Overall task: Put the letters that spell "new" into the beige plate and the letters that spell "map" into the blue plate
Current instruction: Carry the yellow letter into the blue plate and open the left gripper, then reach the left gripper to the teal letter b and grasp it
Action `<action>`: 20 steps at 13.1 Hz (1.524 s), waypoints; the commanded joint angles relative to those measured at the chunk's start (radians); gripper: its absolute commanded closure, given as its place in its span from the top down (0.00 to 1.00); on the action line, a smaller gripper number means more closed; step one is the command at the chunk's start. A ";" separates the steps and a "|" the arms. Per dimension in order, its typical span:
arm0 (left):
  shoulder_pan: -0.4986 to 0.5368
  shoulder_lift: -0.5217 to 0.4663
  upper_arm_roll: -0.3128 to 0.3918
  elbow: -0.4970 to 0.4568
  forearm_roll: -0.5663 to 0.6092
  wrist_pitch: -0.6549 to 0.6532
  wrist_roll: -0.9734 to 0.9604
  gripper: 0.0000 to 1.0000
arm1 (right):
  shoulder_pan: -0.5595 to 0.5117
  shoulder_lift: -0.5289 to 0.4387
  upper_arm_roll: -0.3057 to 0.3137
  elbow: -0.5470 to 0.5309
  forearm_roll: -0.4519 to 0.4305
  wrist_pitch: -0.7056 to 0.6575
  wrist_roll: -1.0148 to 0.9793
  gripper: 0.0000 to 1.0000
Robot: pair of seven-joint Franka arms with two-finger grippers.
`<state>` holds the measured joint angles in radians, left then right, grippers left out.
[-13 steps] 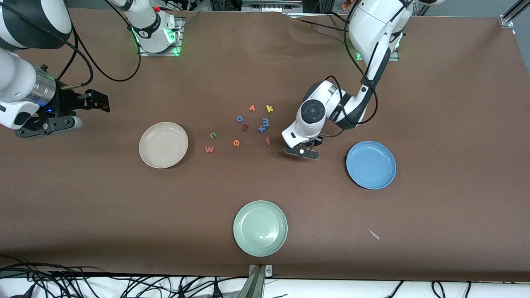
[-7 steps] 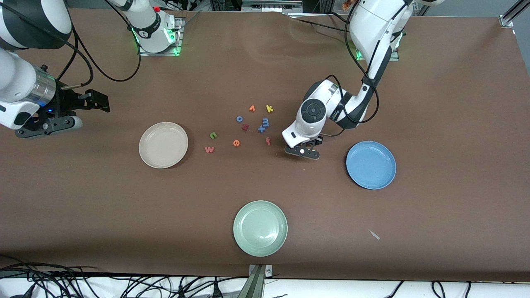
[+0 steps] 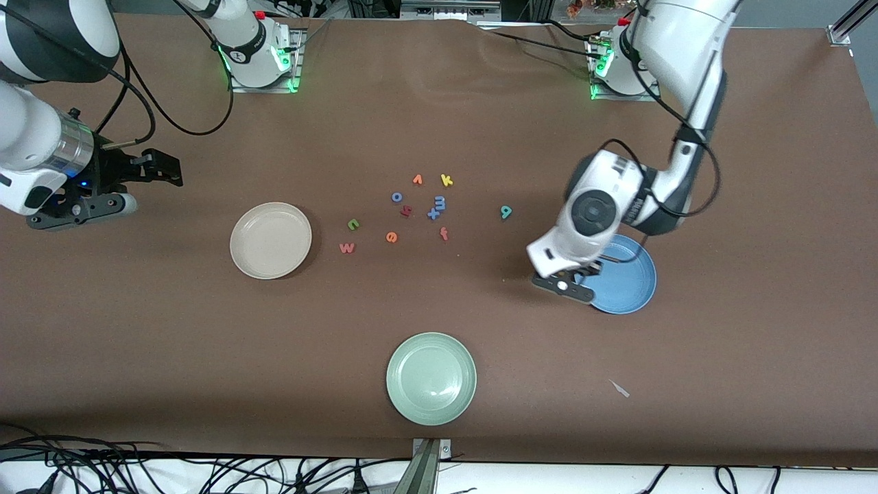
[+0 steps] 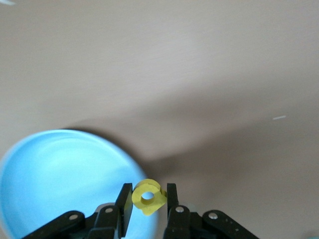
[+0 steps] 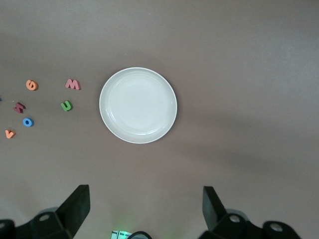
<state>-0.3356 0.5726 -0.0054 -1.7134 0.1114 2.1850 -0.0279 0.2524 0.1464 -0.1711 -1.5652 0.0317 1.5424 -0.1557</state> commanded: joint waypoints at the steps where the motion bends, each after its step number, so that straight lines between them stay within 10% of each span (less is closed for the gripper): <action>1: 0.094 0.019 -0.010 -0.009 0.019 -0.007 0.165 0.02 | 0.002 -0.010 0.002 -0.012 -0.006 0.019 0.005 1.00; 4: 0.116 0.047 -0.011 -0.031 0.019 0.034 0.174 0.06 | 0.007 0.002 0.004 -0.016 -0.006 0.028 0.008 1.00; 5: 0.112 0.046 -0.011 -0.035 0.017 0.036 0.168 0.24 | 0.007 0.004 0.004 -0.016 -0.006 0.033 0.008 1.00; 7: 0.109 0.033 -0.013 -0.035 0.017 0.029 0.163 1.00 | 0.008 0.005 0.004 -0.016 -0.006 0.039 0.010 1.00; 15: 0.080 -0.013 -0.261 -0.057 0.004 -0.062 -0.294 1.00 | 0.011 0.015 0.004 -0.016 -0.003 0.050 0.010 1.00; 20: 0.069 -0.092 -0.373 -0.329 0.011 0.166 -0.394 1.00 | 0.021 0.030 0.005 -0.015 0.019 0.074 0.040 1.00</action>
<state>-0.2775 0.5488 -0.3731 -1.8928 0.1113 2.2232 -0.4029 0.2687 0.1749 -0.1683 -1.5728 0.0352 1.5981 -0.1489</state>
